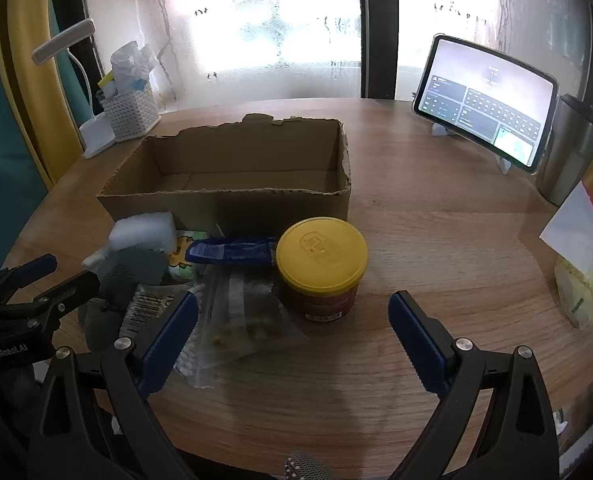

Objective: Organize objects
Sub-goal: 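Move the left tool toward the white sponge while the right tool approaches the yellow-lidded jar, then grasp the white foam sponge with the left tool while the right tool grasps the yellow-lidded jar, then carry the sponge and the jar with both tools over the cardboard box and lower them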

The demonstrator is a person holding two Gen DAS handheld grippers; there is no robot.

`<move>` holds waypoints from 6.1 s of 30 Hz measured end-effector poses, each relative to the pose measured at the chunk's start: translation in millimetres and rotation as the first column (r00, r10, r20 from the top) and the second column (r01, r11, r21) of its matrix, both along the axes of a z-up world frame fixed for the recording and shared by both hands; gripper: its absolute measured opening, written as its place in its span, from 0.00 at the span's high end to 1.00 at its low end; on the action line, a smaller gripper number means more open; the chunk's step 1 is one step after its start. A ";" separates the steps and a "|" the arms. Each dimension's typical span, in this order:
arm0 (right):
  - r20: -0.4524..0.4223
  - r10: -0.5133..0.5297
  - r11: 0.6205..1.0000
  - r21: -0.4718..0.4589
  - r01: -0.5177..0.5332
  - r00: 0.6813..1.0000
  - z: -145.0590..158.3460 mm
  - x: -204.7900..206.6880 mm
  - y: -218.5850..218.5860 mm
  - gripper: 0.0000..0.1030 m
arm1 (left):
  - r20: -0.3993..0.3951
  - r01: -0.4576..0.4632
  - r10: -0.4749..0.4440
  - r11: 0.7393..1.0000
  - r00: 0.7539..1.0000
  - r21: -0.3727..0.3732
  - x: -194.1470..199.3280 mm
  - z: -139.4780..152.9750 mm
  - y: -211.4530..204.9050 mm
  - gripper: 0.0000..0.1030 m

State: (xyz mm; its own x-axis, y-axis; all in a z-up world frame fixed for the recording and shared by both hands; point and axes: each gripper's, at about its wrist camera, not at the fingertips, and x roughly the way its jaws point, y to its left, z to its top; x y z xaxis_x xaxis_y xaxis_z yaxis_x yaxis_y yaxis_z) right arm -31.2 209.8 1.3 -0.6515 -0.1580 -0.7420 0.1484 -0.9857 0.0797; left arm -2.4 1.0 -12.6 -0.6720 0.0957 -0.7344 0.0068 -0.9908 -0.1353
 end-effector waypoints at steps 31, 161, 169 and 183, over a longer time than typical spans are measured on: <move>-0.003 -0.021 1.000 0.014 0.021 1.000 0.1 2.7 4.9 0.05 | 0.008 0.002 -0.002 1.000 1.000 0.010 5.1 5.9 0.9 0.01; 0.035 0.128 0.988 -0.089 -0.124 0.991 -22.9 -49.1 32.5 0.39 | 0.078 0.058 -0.055 0.997 0.995 -0.045 -71.4 -7.5 48.6 0.42; 0.009 0.100 0.992 -0.075 -0.099 0.995 -9.9 -44.7 37.8 0.39 | 0.040 0.084 -0.083 0.996 0.996 -0.023 -61.2 8.2 50.5 0.42; -0.045 0.099 0.993 -0.059 -0.102 0.994 16.8 -38.2 35.7 0.39 | -0.024 0.098 -0.098 0.995 0.995 -0.008 -52.0 37.2 46.4 0.42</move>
